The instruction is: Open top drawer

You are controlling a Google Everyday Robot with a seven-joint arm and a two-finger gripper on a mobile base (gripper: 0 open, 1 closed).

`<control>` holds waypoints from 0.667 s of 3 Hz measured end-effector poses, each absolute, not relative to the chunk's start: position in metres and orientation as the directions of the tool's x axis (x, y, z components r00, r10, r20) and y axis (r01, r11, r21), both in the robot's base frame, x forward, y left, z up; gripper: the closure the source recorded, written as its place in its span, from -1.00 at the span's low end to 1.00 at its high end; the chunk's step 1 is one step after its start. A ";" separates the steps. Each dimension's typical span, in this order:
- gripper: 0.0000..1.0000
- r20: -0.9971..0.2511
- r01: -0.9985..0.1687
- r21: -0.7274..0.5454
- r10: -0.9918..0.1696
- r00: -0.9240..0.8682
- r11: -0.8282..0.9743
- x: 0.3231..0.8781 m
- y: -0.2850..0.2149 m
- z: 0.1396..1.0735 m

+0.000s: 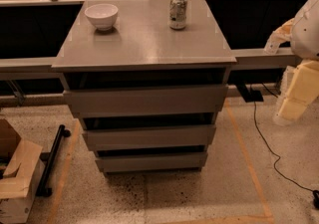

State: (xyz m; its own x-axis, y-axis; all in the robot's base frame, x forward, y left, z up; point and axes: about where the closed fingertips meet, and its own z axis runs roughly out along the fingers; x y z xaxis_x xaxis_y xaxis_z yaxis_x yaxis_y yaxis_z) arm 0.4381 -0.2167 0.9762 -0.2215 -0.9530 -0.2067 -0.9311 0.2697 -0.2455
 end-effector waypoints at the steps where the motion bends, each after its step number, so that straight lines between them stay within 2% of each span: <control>1: -1.00 -0.207 -0.931 -0.246 -0.953 -0.221 0.270 0.438 -0.217 0.976; 2: -1.00 -0.227 -0.926 -0.257 -0.949 -0.219 0.276 0.444 -0.216 0.967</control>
Offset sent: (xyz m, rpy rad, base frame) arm 0.0173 -0.0009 -0.0321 0.0510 -0.0281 -0.0039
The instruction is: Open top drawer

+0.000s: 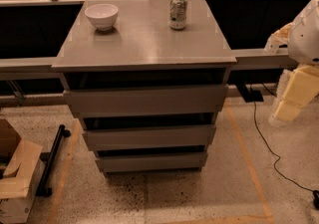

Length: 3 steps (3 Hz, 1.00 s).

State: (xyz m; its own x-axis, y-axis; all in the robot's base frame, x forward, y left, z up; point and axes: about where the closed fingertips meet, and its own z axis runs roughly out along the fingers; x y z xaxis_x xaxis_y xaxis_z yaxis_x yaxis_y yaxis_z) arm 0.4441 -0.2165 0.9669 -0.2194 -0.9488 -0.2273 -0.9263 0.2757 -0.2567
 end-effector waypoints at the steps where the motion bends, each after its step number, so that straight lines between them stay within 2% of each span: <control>1: -1.00 -0.324 -0.904 -0.265 -0.914 -0.243 0.335 0.466 -0.218 0.947; 2: -1.00 -0.348 -0.891 -0.295 -0.907 -0.237 0.345 0.476 -0.215 0.951; 3: -1.00 -0.391 -0.905 -0.256 -0.893 -0.225 0.340 0.471 -0.203 0.940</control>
Offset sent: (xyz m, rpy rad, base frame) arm 0.0192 -0.0014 -0.0186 0.0836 -0.0336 -0.0342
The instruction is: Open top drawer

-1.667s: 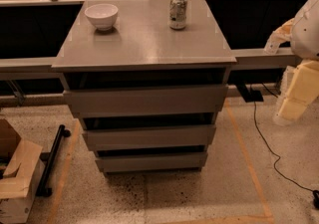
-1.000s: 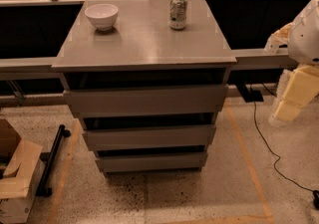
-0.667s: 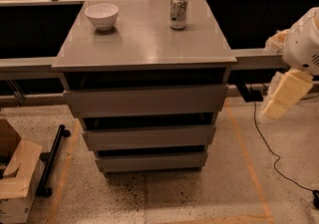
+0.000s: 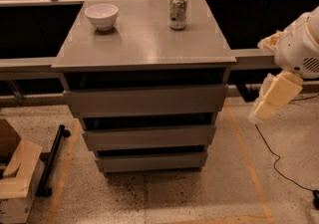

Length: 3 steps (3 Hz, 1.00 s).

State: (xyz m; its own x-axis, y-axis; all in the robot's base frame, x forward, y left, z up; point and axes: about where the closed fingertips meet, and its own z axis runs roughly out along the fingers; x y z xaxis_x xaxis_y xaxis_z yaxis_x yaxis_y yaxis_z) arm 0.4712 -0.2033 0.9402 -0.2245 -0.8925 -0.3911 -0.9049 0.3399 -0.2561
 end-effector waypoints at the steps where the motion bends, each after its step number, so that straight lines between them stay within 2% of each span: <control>1: -1.00 -0.453 -0.931 -0.218 -0.875 -0.170 0.294 0.487 -0.173 0.915; 3: -1.00 -0.579 -0.965 -0.157 -0.812 -0.082 0.210 0.548 -0.112 0.853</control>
Offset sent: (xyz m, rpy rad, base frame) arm 0.0919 0.1030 -0.0969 0.2817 0.0278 0.2209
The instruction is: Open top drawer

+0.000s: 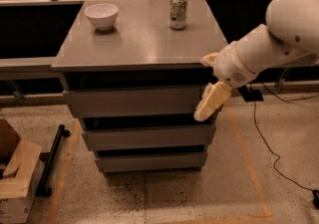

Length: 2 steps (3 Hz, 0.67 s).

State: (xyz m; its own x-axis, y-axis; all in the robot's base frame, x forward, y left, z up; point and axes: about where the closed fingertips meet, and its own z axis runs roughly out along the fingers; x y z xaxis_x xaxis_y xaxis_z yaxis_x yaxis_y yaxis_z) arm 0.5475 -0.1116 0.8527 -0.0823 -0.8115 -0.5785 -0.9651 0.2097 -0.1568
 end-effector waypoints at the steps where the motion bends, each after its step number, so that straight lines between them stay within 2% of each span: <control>1: -1.00 -0.637 -0.979 -0.088 -0.766 -0.087 0.185 0.574 -0.088 0.814; 2: -1.00 -0.683 -0.975 -0.033 -0.717 -0.139 0.221 0.599 -0.082 0.795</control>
Offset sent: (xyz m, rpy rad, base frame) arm 0.0849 0.0321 -0.0783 0.2404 0.1406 -0.0511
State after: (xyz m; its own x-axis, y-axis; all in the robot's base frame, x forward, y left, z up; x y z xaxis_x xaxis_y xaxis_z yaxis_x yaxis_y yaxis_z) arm 0.5989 -0.0825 0.7953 -0.1391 -0.7169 -0.6831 -0.9747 0.2210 -0.0335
